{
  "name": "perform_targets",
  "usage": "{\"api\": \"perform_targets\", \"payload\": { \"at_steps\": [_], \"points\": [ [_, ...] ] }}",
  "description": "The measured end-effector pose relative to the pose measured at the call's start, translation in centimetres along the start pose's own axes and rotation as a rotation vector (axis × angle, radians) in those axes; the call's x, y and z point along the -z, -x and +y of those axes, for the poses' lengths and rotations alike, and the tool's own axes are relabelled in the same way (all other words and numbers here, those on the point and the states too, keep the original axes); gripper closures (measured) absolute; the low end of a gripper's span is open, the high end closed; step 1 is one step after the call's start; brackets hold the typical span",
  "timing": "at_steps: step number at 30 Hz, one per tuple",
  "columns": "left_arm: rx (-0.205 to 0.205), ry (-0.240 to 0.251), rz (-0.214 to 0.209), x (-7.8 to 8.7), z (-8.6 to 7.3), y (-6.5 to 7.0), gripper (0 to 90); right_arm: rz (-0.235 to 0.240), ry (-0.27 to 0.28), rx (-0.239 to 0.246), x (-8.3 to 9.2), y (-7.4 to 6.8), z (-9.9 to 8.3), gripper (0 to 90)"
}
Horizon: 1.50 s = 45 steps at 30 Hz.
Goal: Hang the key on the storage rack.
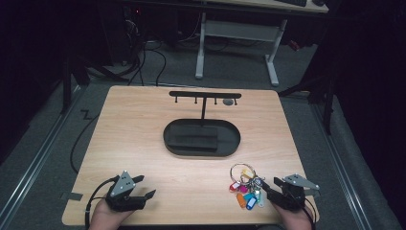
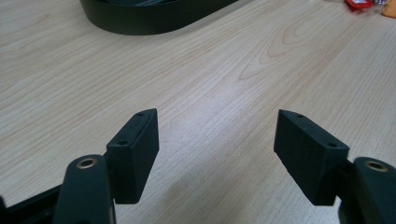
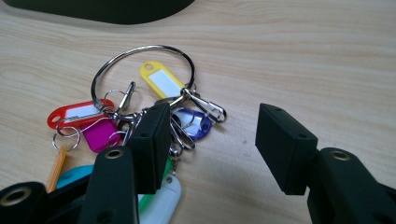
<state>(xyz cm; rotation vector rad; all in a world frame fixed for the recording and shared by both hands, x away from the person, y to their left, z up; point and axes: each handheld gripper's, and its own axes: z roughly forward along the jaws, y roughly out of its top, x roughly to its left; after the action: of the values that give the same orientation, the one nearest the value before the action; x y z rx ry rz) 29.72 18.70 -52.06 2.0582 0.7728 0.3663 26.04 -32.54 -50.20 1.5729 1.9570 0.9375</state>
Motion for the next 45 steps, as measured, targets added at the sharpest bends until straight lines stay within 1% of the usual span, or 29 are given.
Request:
{"api": "perform_targets", "payload": {
  "at_steps": [1,2,3,5,6,7,8,9,11,12,14,15,16,18,19,20,22,24,25,26,27,29,32,34,36,37,40,43,45],
  "points": [
    [0.014,0.004,0.008,0.1,-0.1,-0.2,31.6,-0.004,-0.008,0.011,-0.1,-0.3,0.5,46.0],
    [0.014,0.004,0.008,0.1,-0.1,-0.2,31.9,-0.004,-0.008,0.011,-0.1,-0.3,0.5,46.0],
    [0.014,-0.006,0.021,0.2,-0.2,-0.2,31.9,0.002,-0.019,0.018,-0.2,-0.5,0.8,46.0],
    [0.015,-0.016,0.033,0.2,-0.2,-0.2,32.0,0.011,-0.038,0.019,-0.5,-0.7,1.3,45.8],
    [0.017,-0.013,0.030,0.3,-0.3,-0.1,32.0,0.009,-0.058,0.044,-0.7,-1.1,1.9,45.8],
    [0.006,-0.017,0.032,0.5,-0.2,0.0,32.0,0.009,-0.063,0.052,-0.8,-1.2,2.1,45.6],
    [0.006,-0.017,0.032,0.5,-0.2,0.0,32.0,0.009,-0.063,0.052,-0.8,-1.2,2.1,45.6],
    [-0.001,-0.018,0.035,0.5,-0.2,0.1,32.0,0.007,-0.072,0.063,-0.9,-1.4,2.3,45.2],
    [-0.009,-0.017,0.030,0.6,-0.2,0.3,31.9,0.010,-0.081,0.078,-1.1,-1.5,2.9,43.8],
    [-0.011,-0.009,0.020,0.6,-0.2,0.4,31.5,0.019,-0.094,0.075,-1.2,-1.7,3.3,43.4],
    [-0.010,-0.008,0.017,0.5,-0.2,0.5,31.0,0.029,-0.117,0.080,-1.4,-1.6,3.7,43.5],
    [-0.006,-0.007,0.015,0.4,-0.2,0.5,31.0,0.029,-0.117,0.080,-1.4,-1.6,3.7,43.5],
    [-0.003,-0.009,0.012,0.3,-0.3,0.5,30.9,0.035,-0.145,0.093,-1.6,-1.5,4.3,44.3],
    [-0.008,-0.018,0.007,0.0,-0.3,0.4,30.9,0.036,-0.153,0.098,-1.7,-1.5,4.5,44.6],
    [-0.009,-0.023,0.007,-0.2,-0.2,0.3,31.2,0.040,-0.183,0.111,-2.1,-1.4,5.0,44.6],
    [-0.011,-0.030,0.001,-0.7,-0.1,0.2,31.3,0.034,-0.193,0.121,-2.4,-1.4,5.2,44.6],
    [-0.017,-0.036,-0.003,-1.0,0.1,0.1,31.2,0.032,-0.198,0.130,-2.5,-1.5,5.3,44.6],
    [-0.028,-0.050,-0.011,-1.3,0.2,0.2,31.2,0.023,-0.224,0.148,-2.9,-1.6,5.5,44.6],
    [-0.029,-0.051,-0.017,-1.4,0.1,0.3,31.2,0.021,-0.247,0.164,-3.3,-1.7,5.8,45.3],
    [-0.039,-0.061,-0.027,-1.5,0.1,0.3,31.0,0.022,-0.260,0.166,-3.4,-1.7,6.0,45.4],
    [-0.039,-0.061,-0.027,-1.5,0.1,0.3,30.6,0.022,-0.260,0.166,-3.4,-1.7,6.0,45.4],
    [-0.047,-0.072,-0.028,-1.5,0.0,0.4,30.6,0.018,-0.292,0.191,-3.6,-1.9,6.8,46.8],
    [-0.052,-0.065,-0.025,-1.2,0.0,0.4,30.7,0.010,-0.344,0.235,-3.8,-2.3,7.9,47.5],
    [-0.062,-0.062,-0.018,-1.0,0.1,0.6,30.7,0.014,-0.363,0.250,-3.9,-2.5,8.4,49.2],
    [-0.069,-0.061,-0.016,-0.9,0.2,0.7,30.8,0.014,-0.411,0.277,-4.2,-2.8,8.8,49.4],
    [-0.069,-0.061,-0.016,-0.9,0.2,0.7,30.8,0.014,-0.411,0.277,-4.2,-2.8,8.8,49.4],
    [-0.082,-0.069,-0.015,-1.0,0.3,1.0,30.7,0.022,-0.462,0.279,-4.7,-2.7,9.1,49.5],
    [-0.099,-0.082,-0.011,-1.1,0.2,1.2,30.5,0.021,-0.502,0.297,-5.5,-2.4,9.5,50.1],
    [-0.102,-0.082,-0.009,-1.1,0.2,1.3,30.5,0.030,-0.537,0.286,-6.4,-2.1,10.0,52.6]
  ]
}}
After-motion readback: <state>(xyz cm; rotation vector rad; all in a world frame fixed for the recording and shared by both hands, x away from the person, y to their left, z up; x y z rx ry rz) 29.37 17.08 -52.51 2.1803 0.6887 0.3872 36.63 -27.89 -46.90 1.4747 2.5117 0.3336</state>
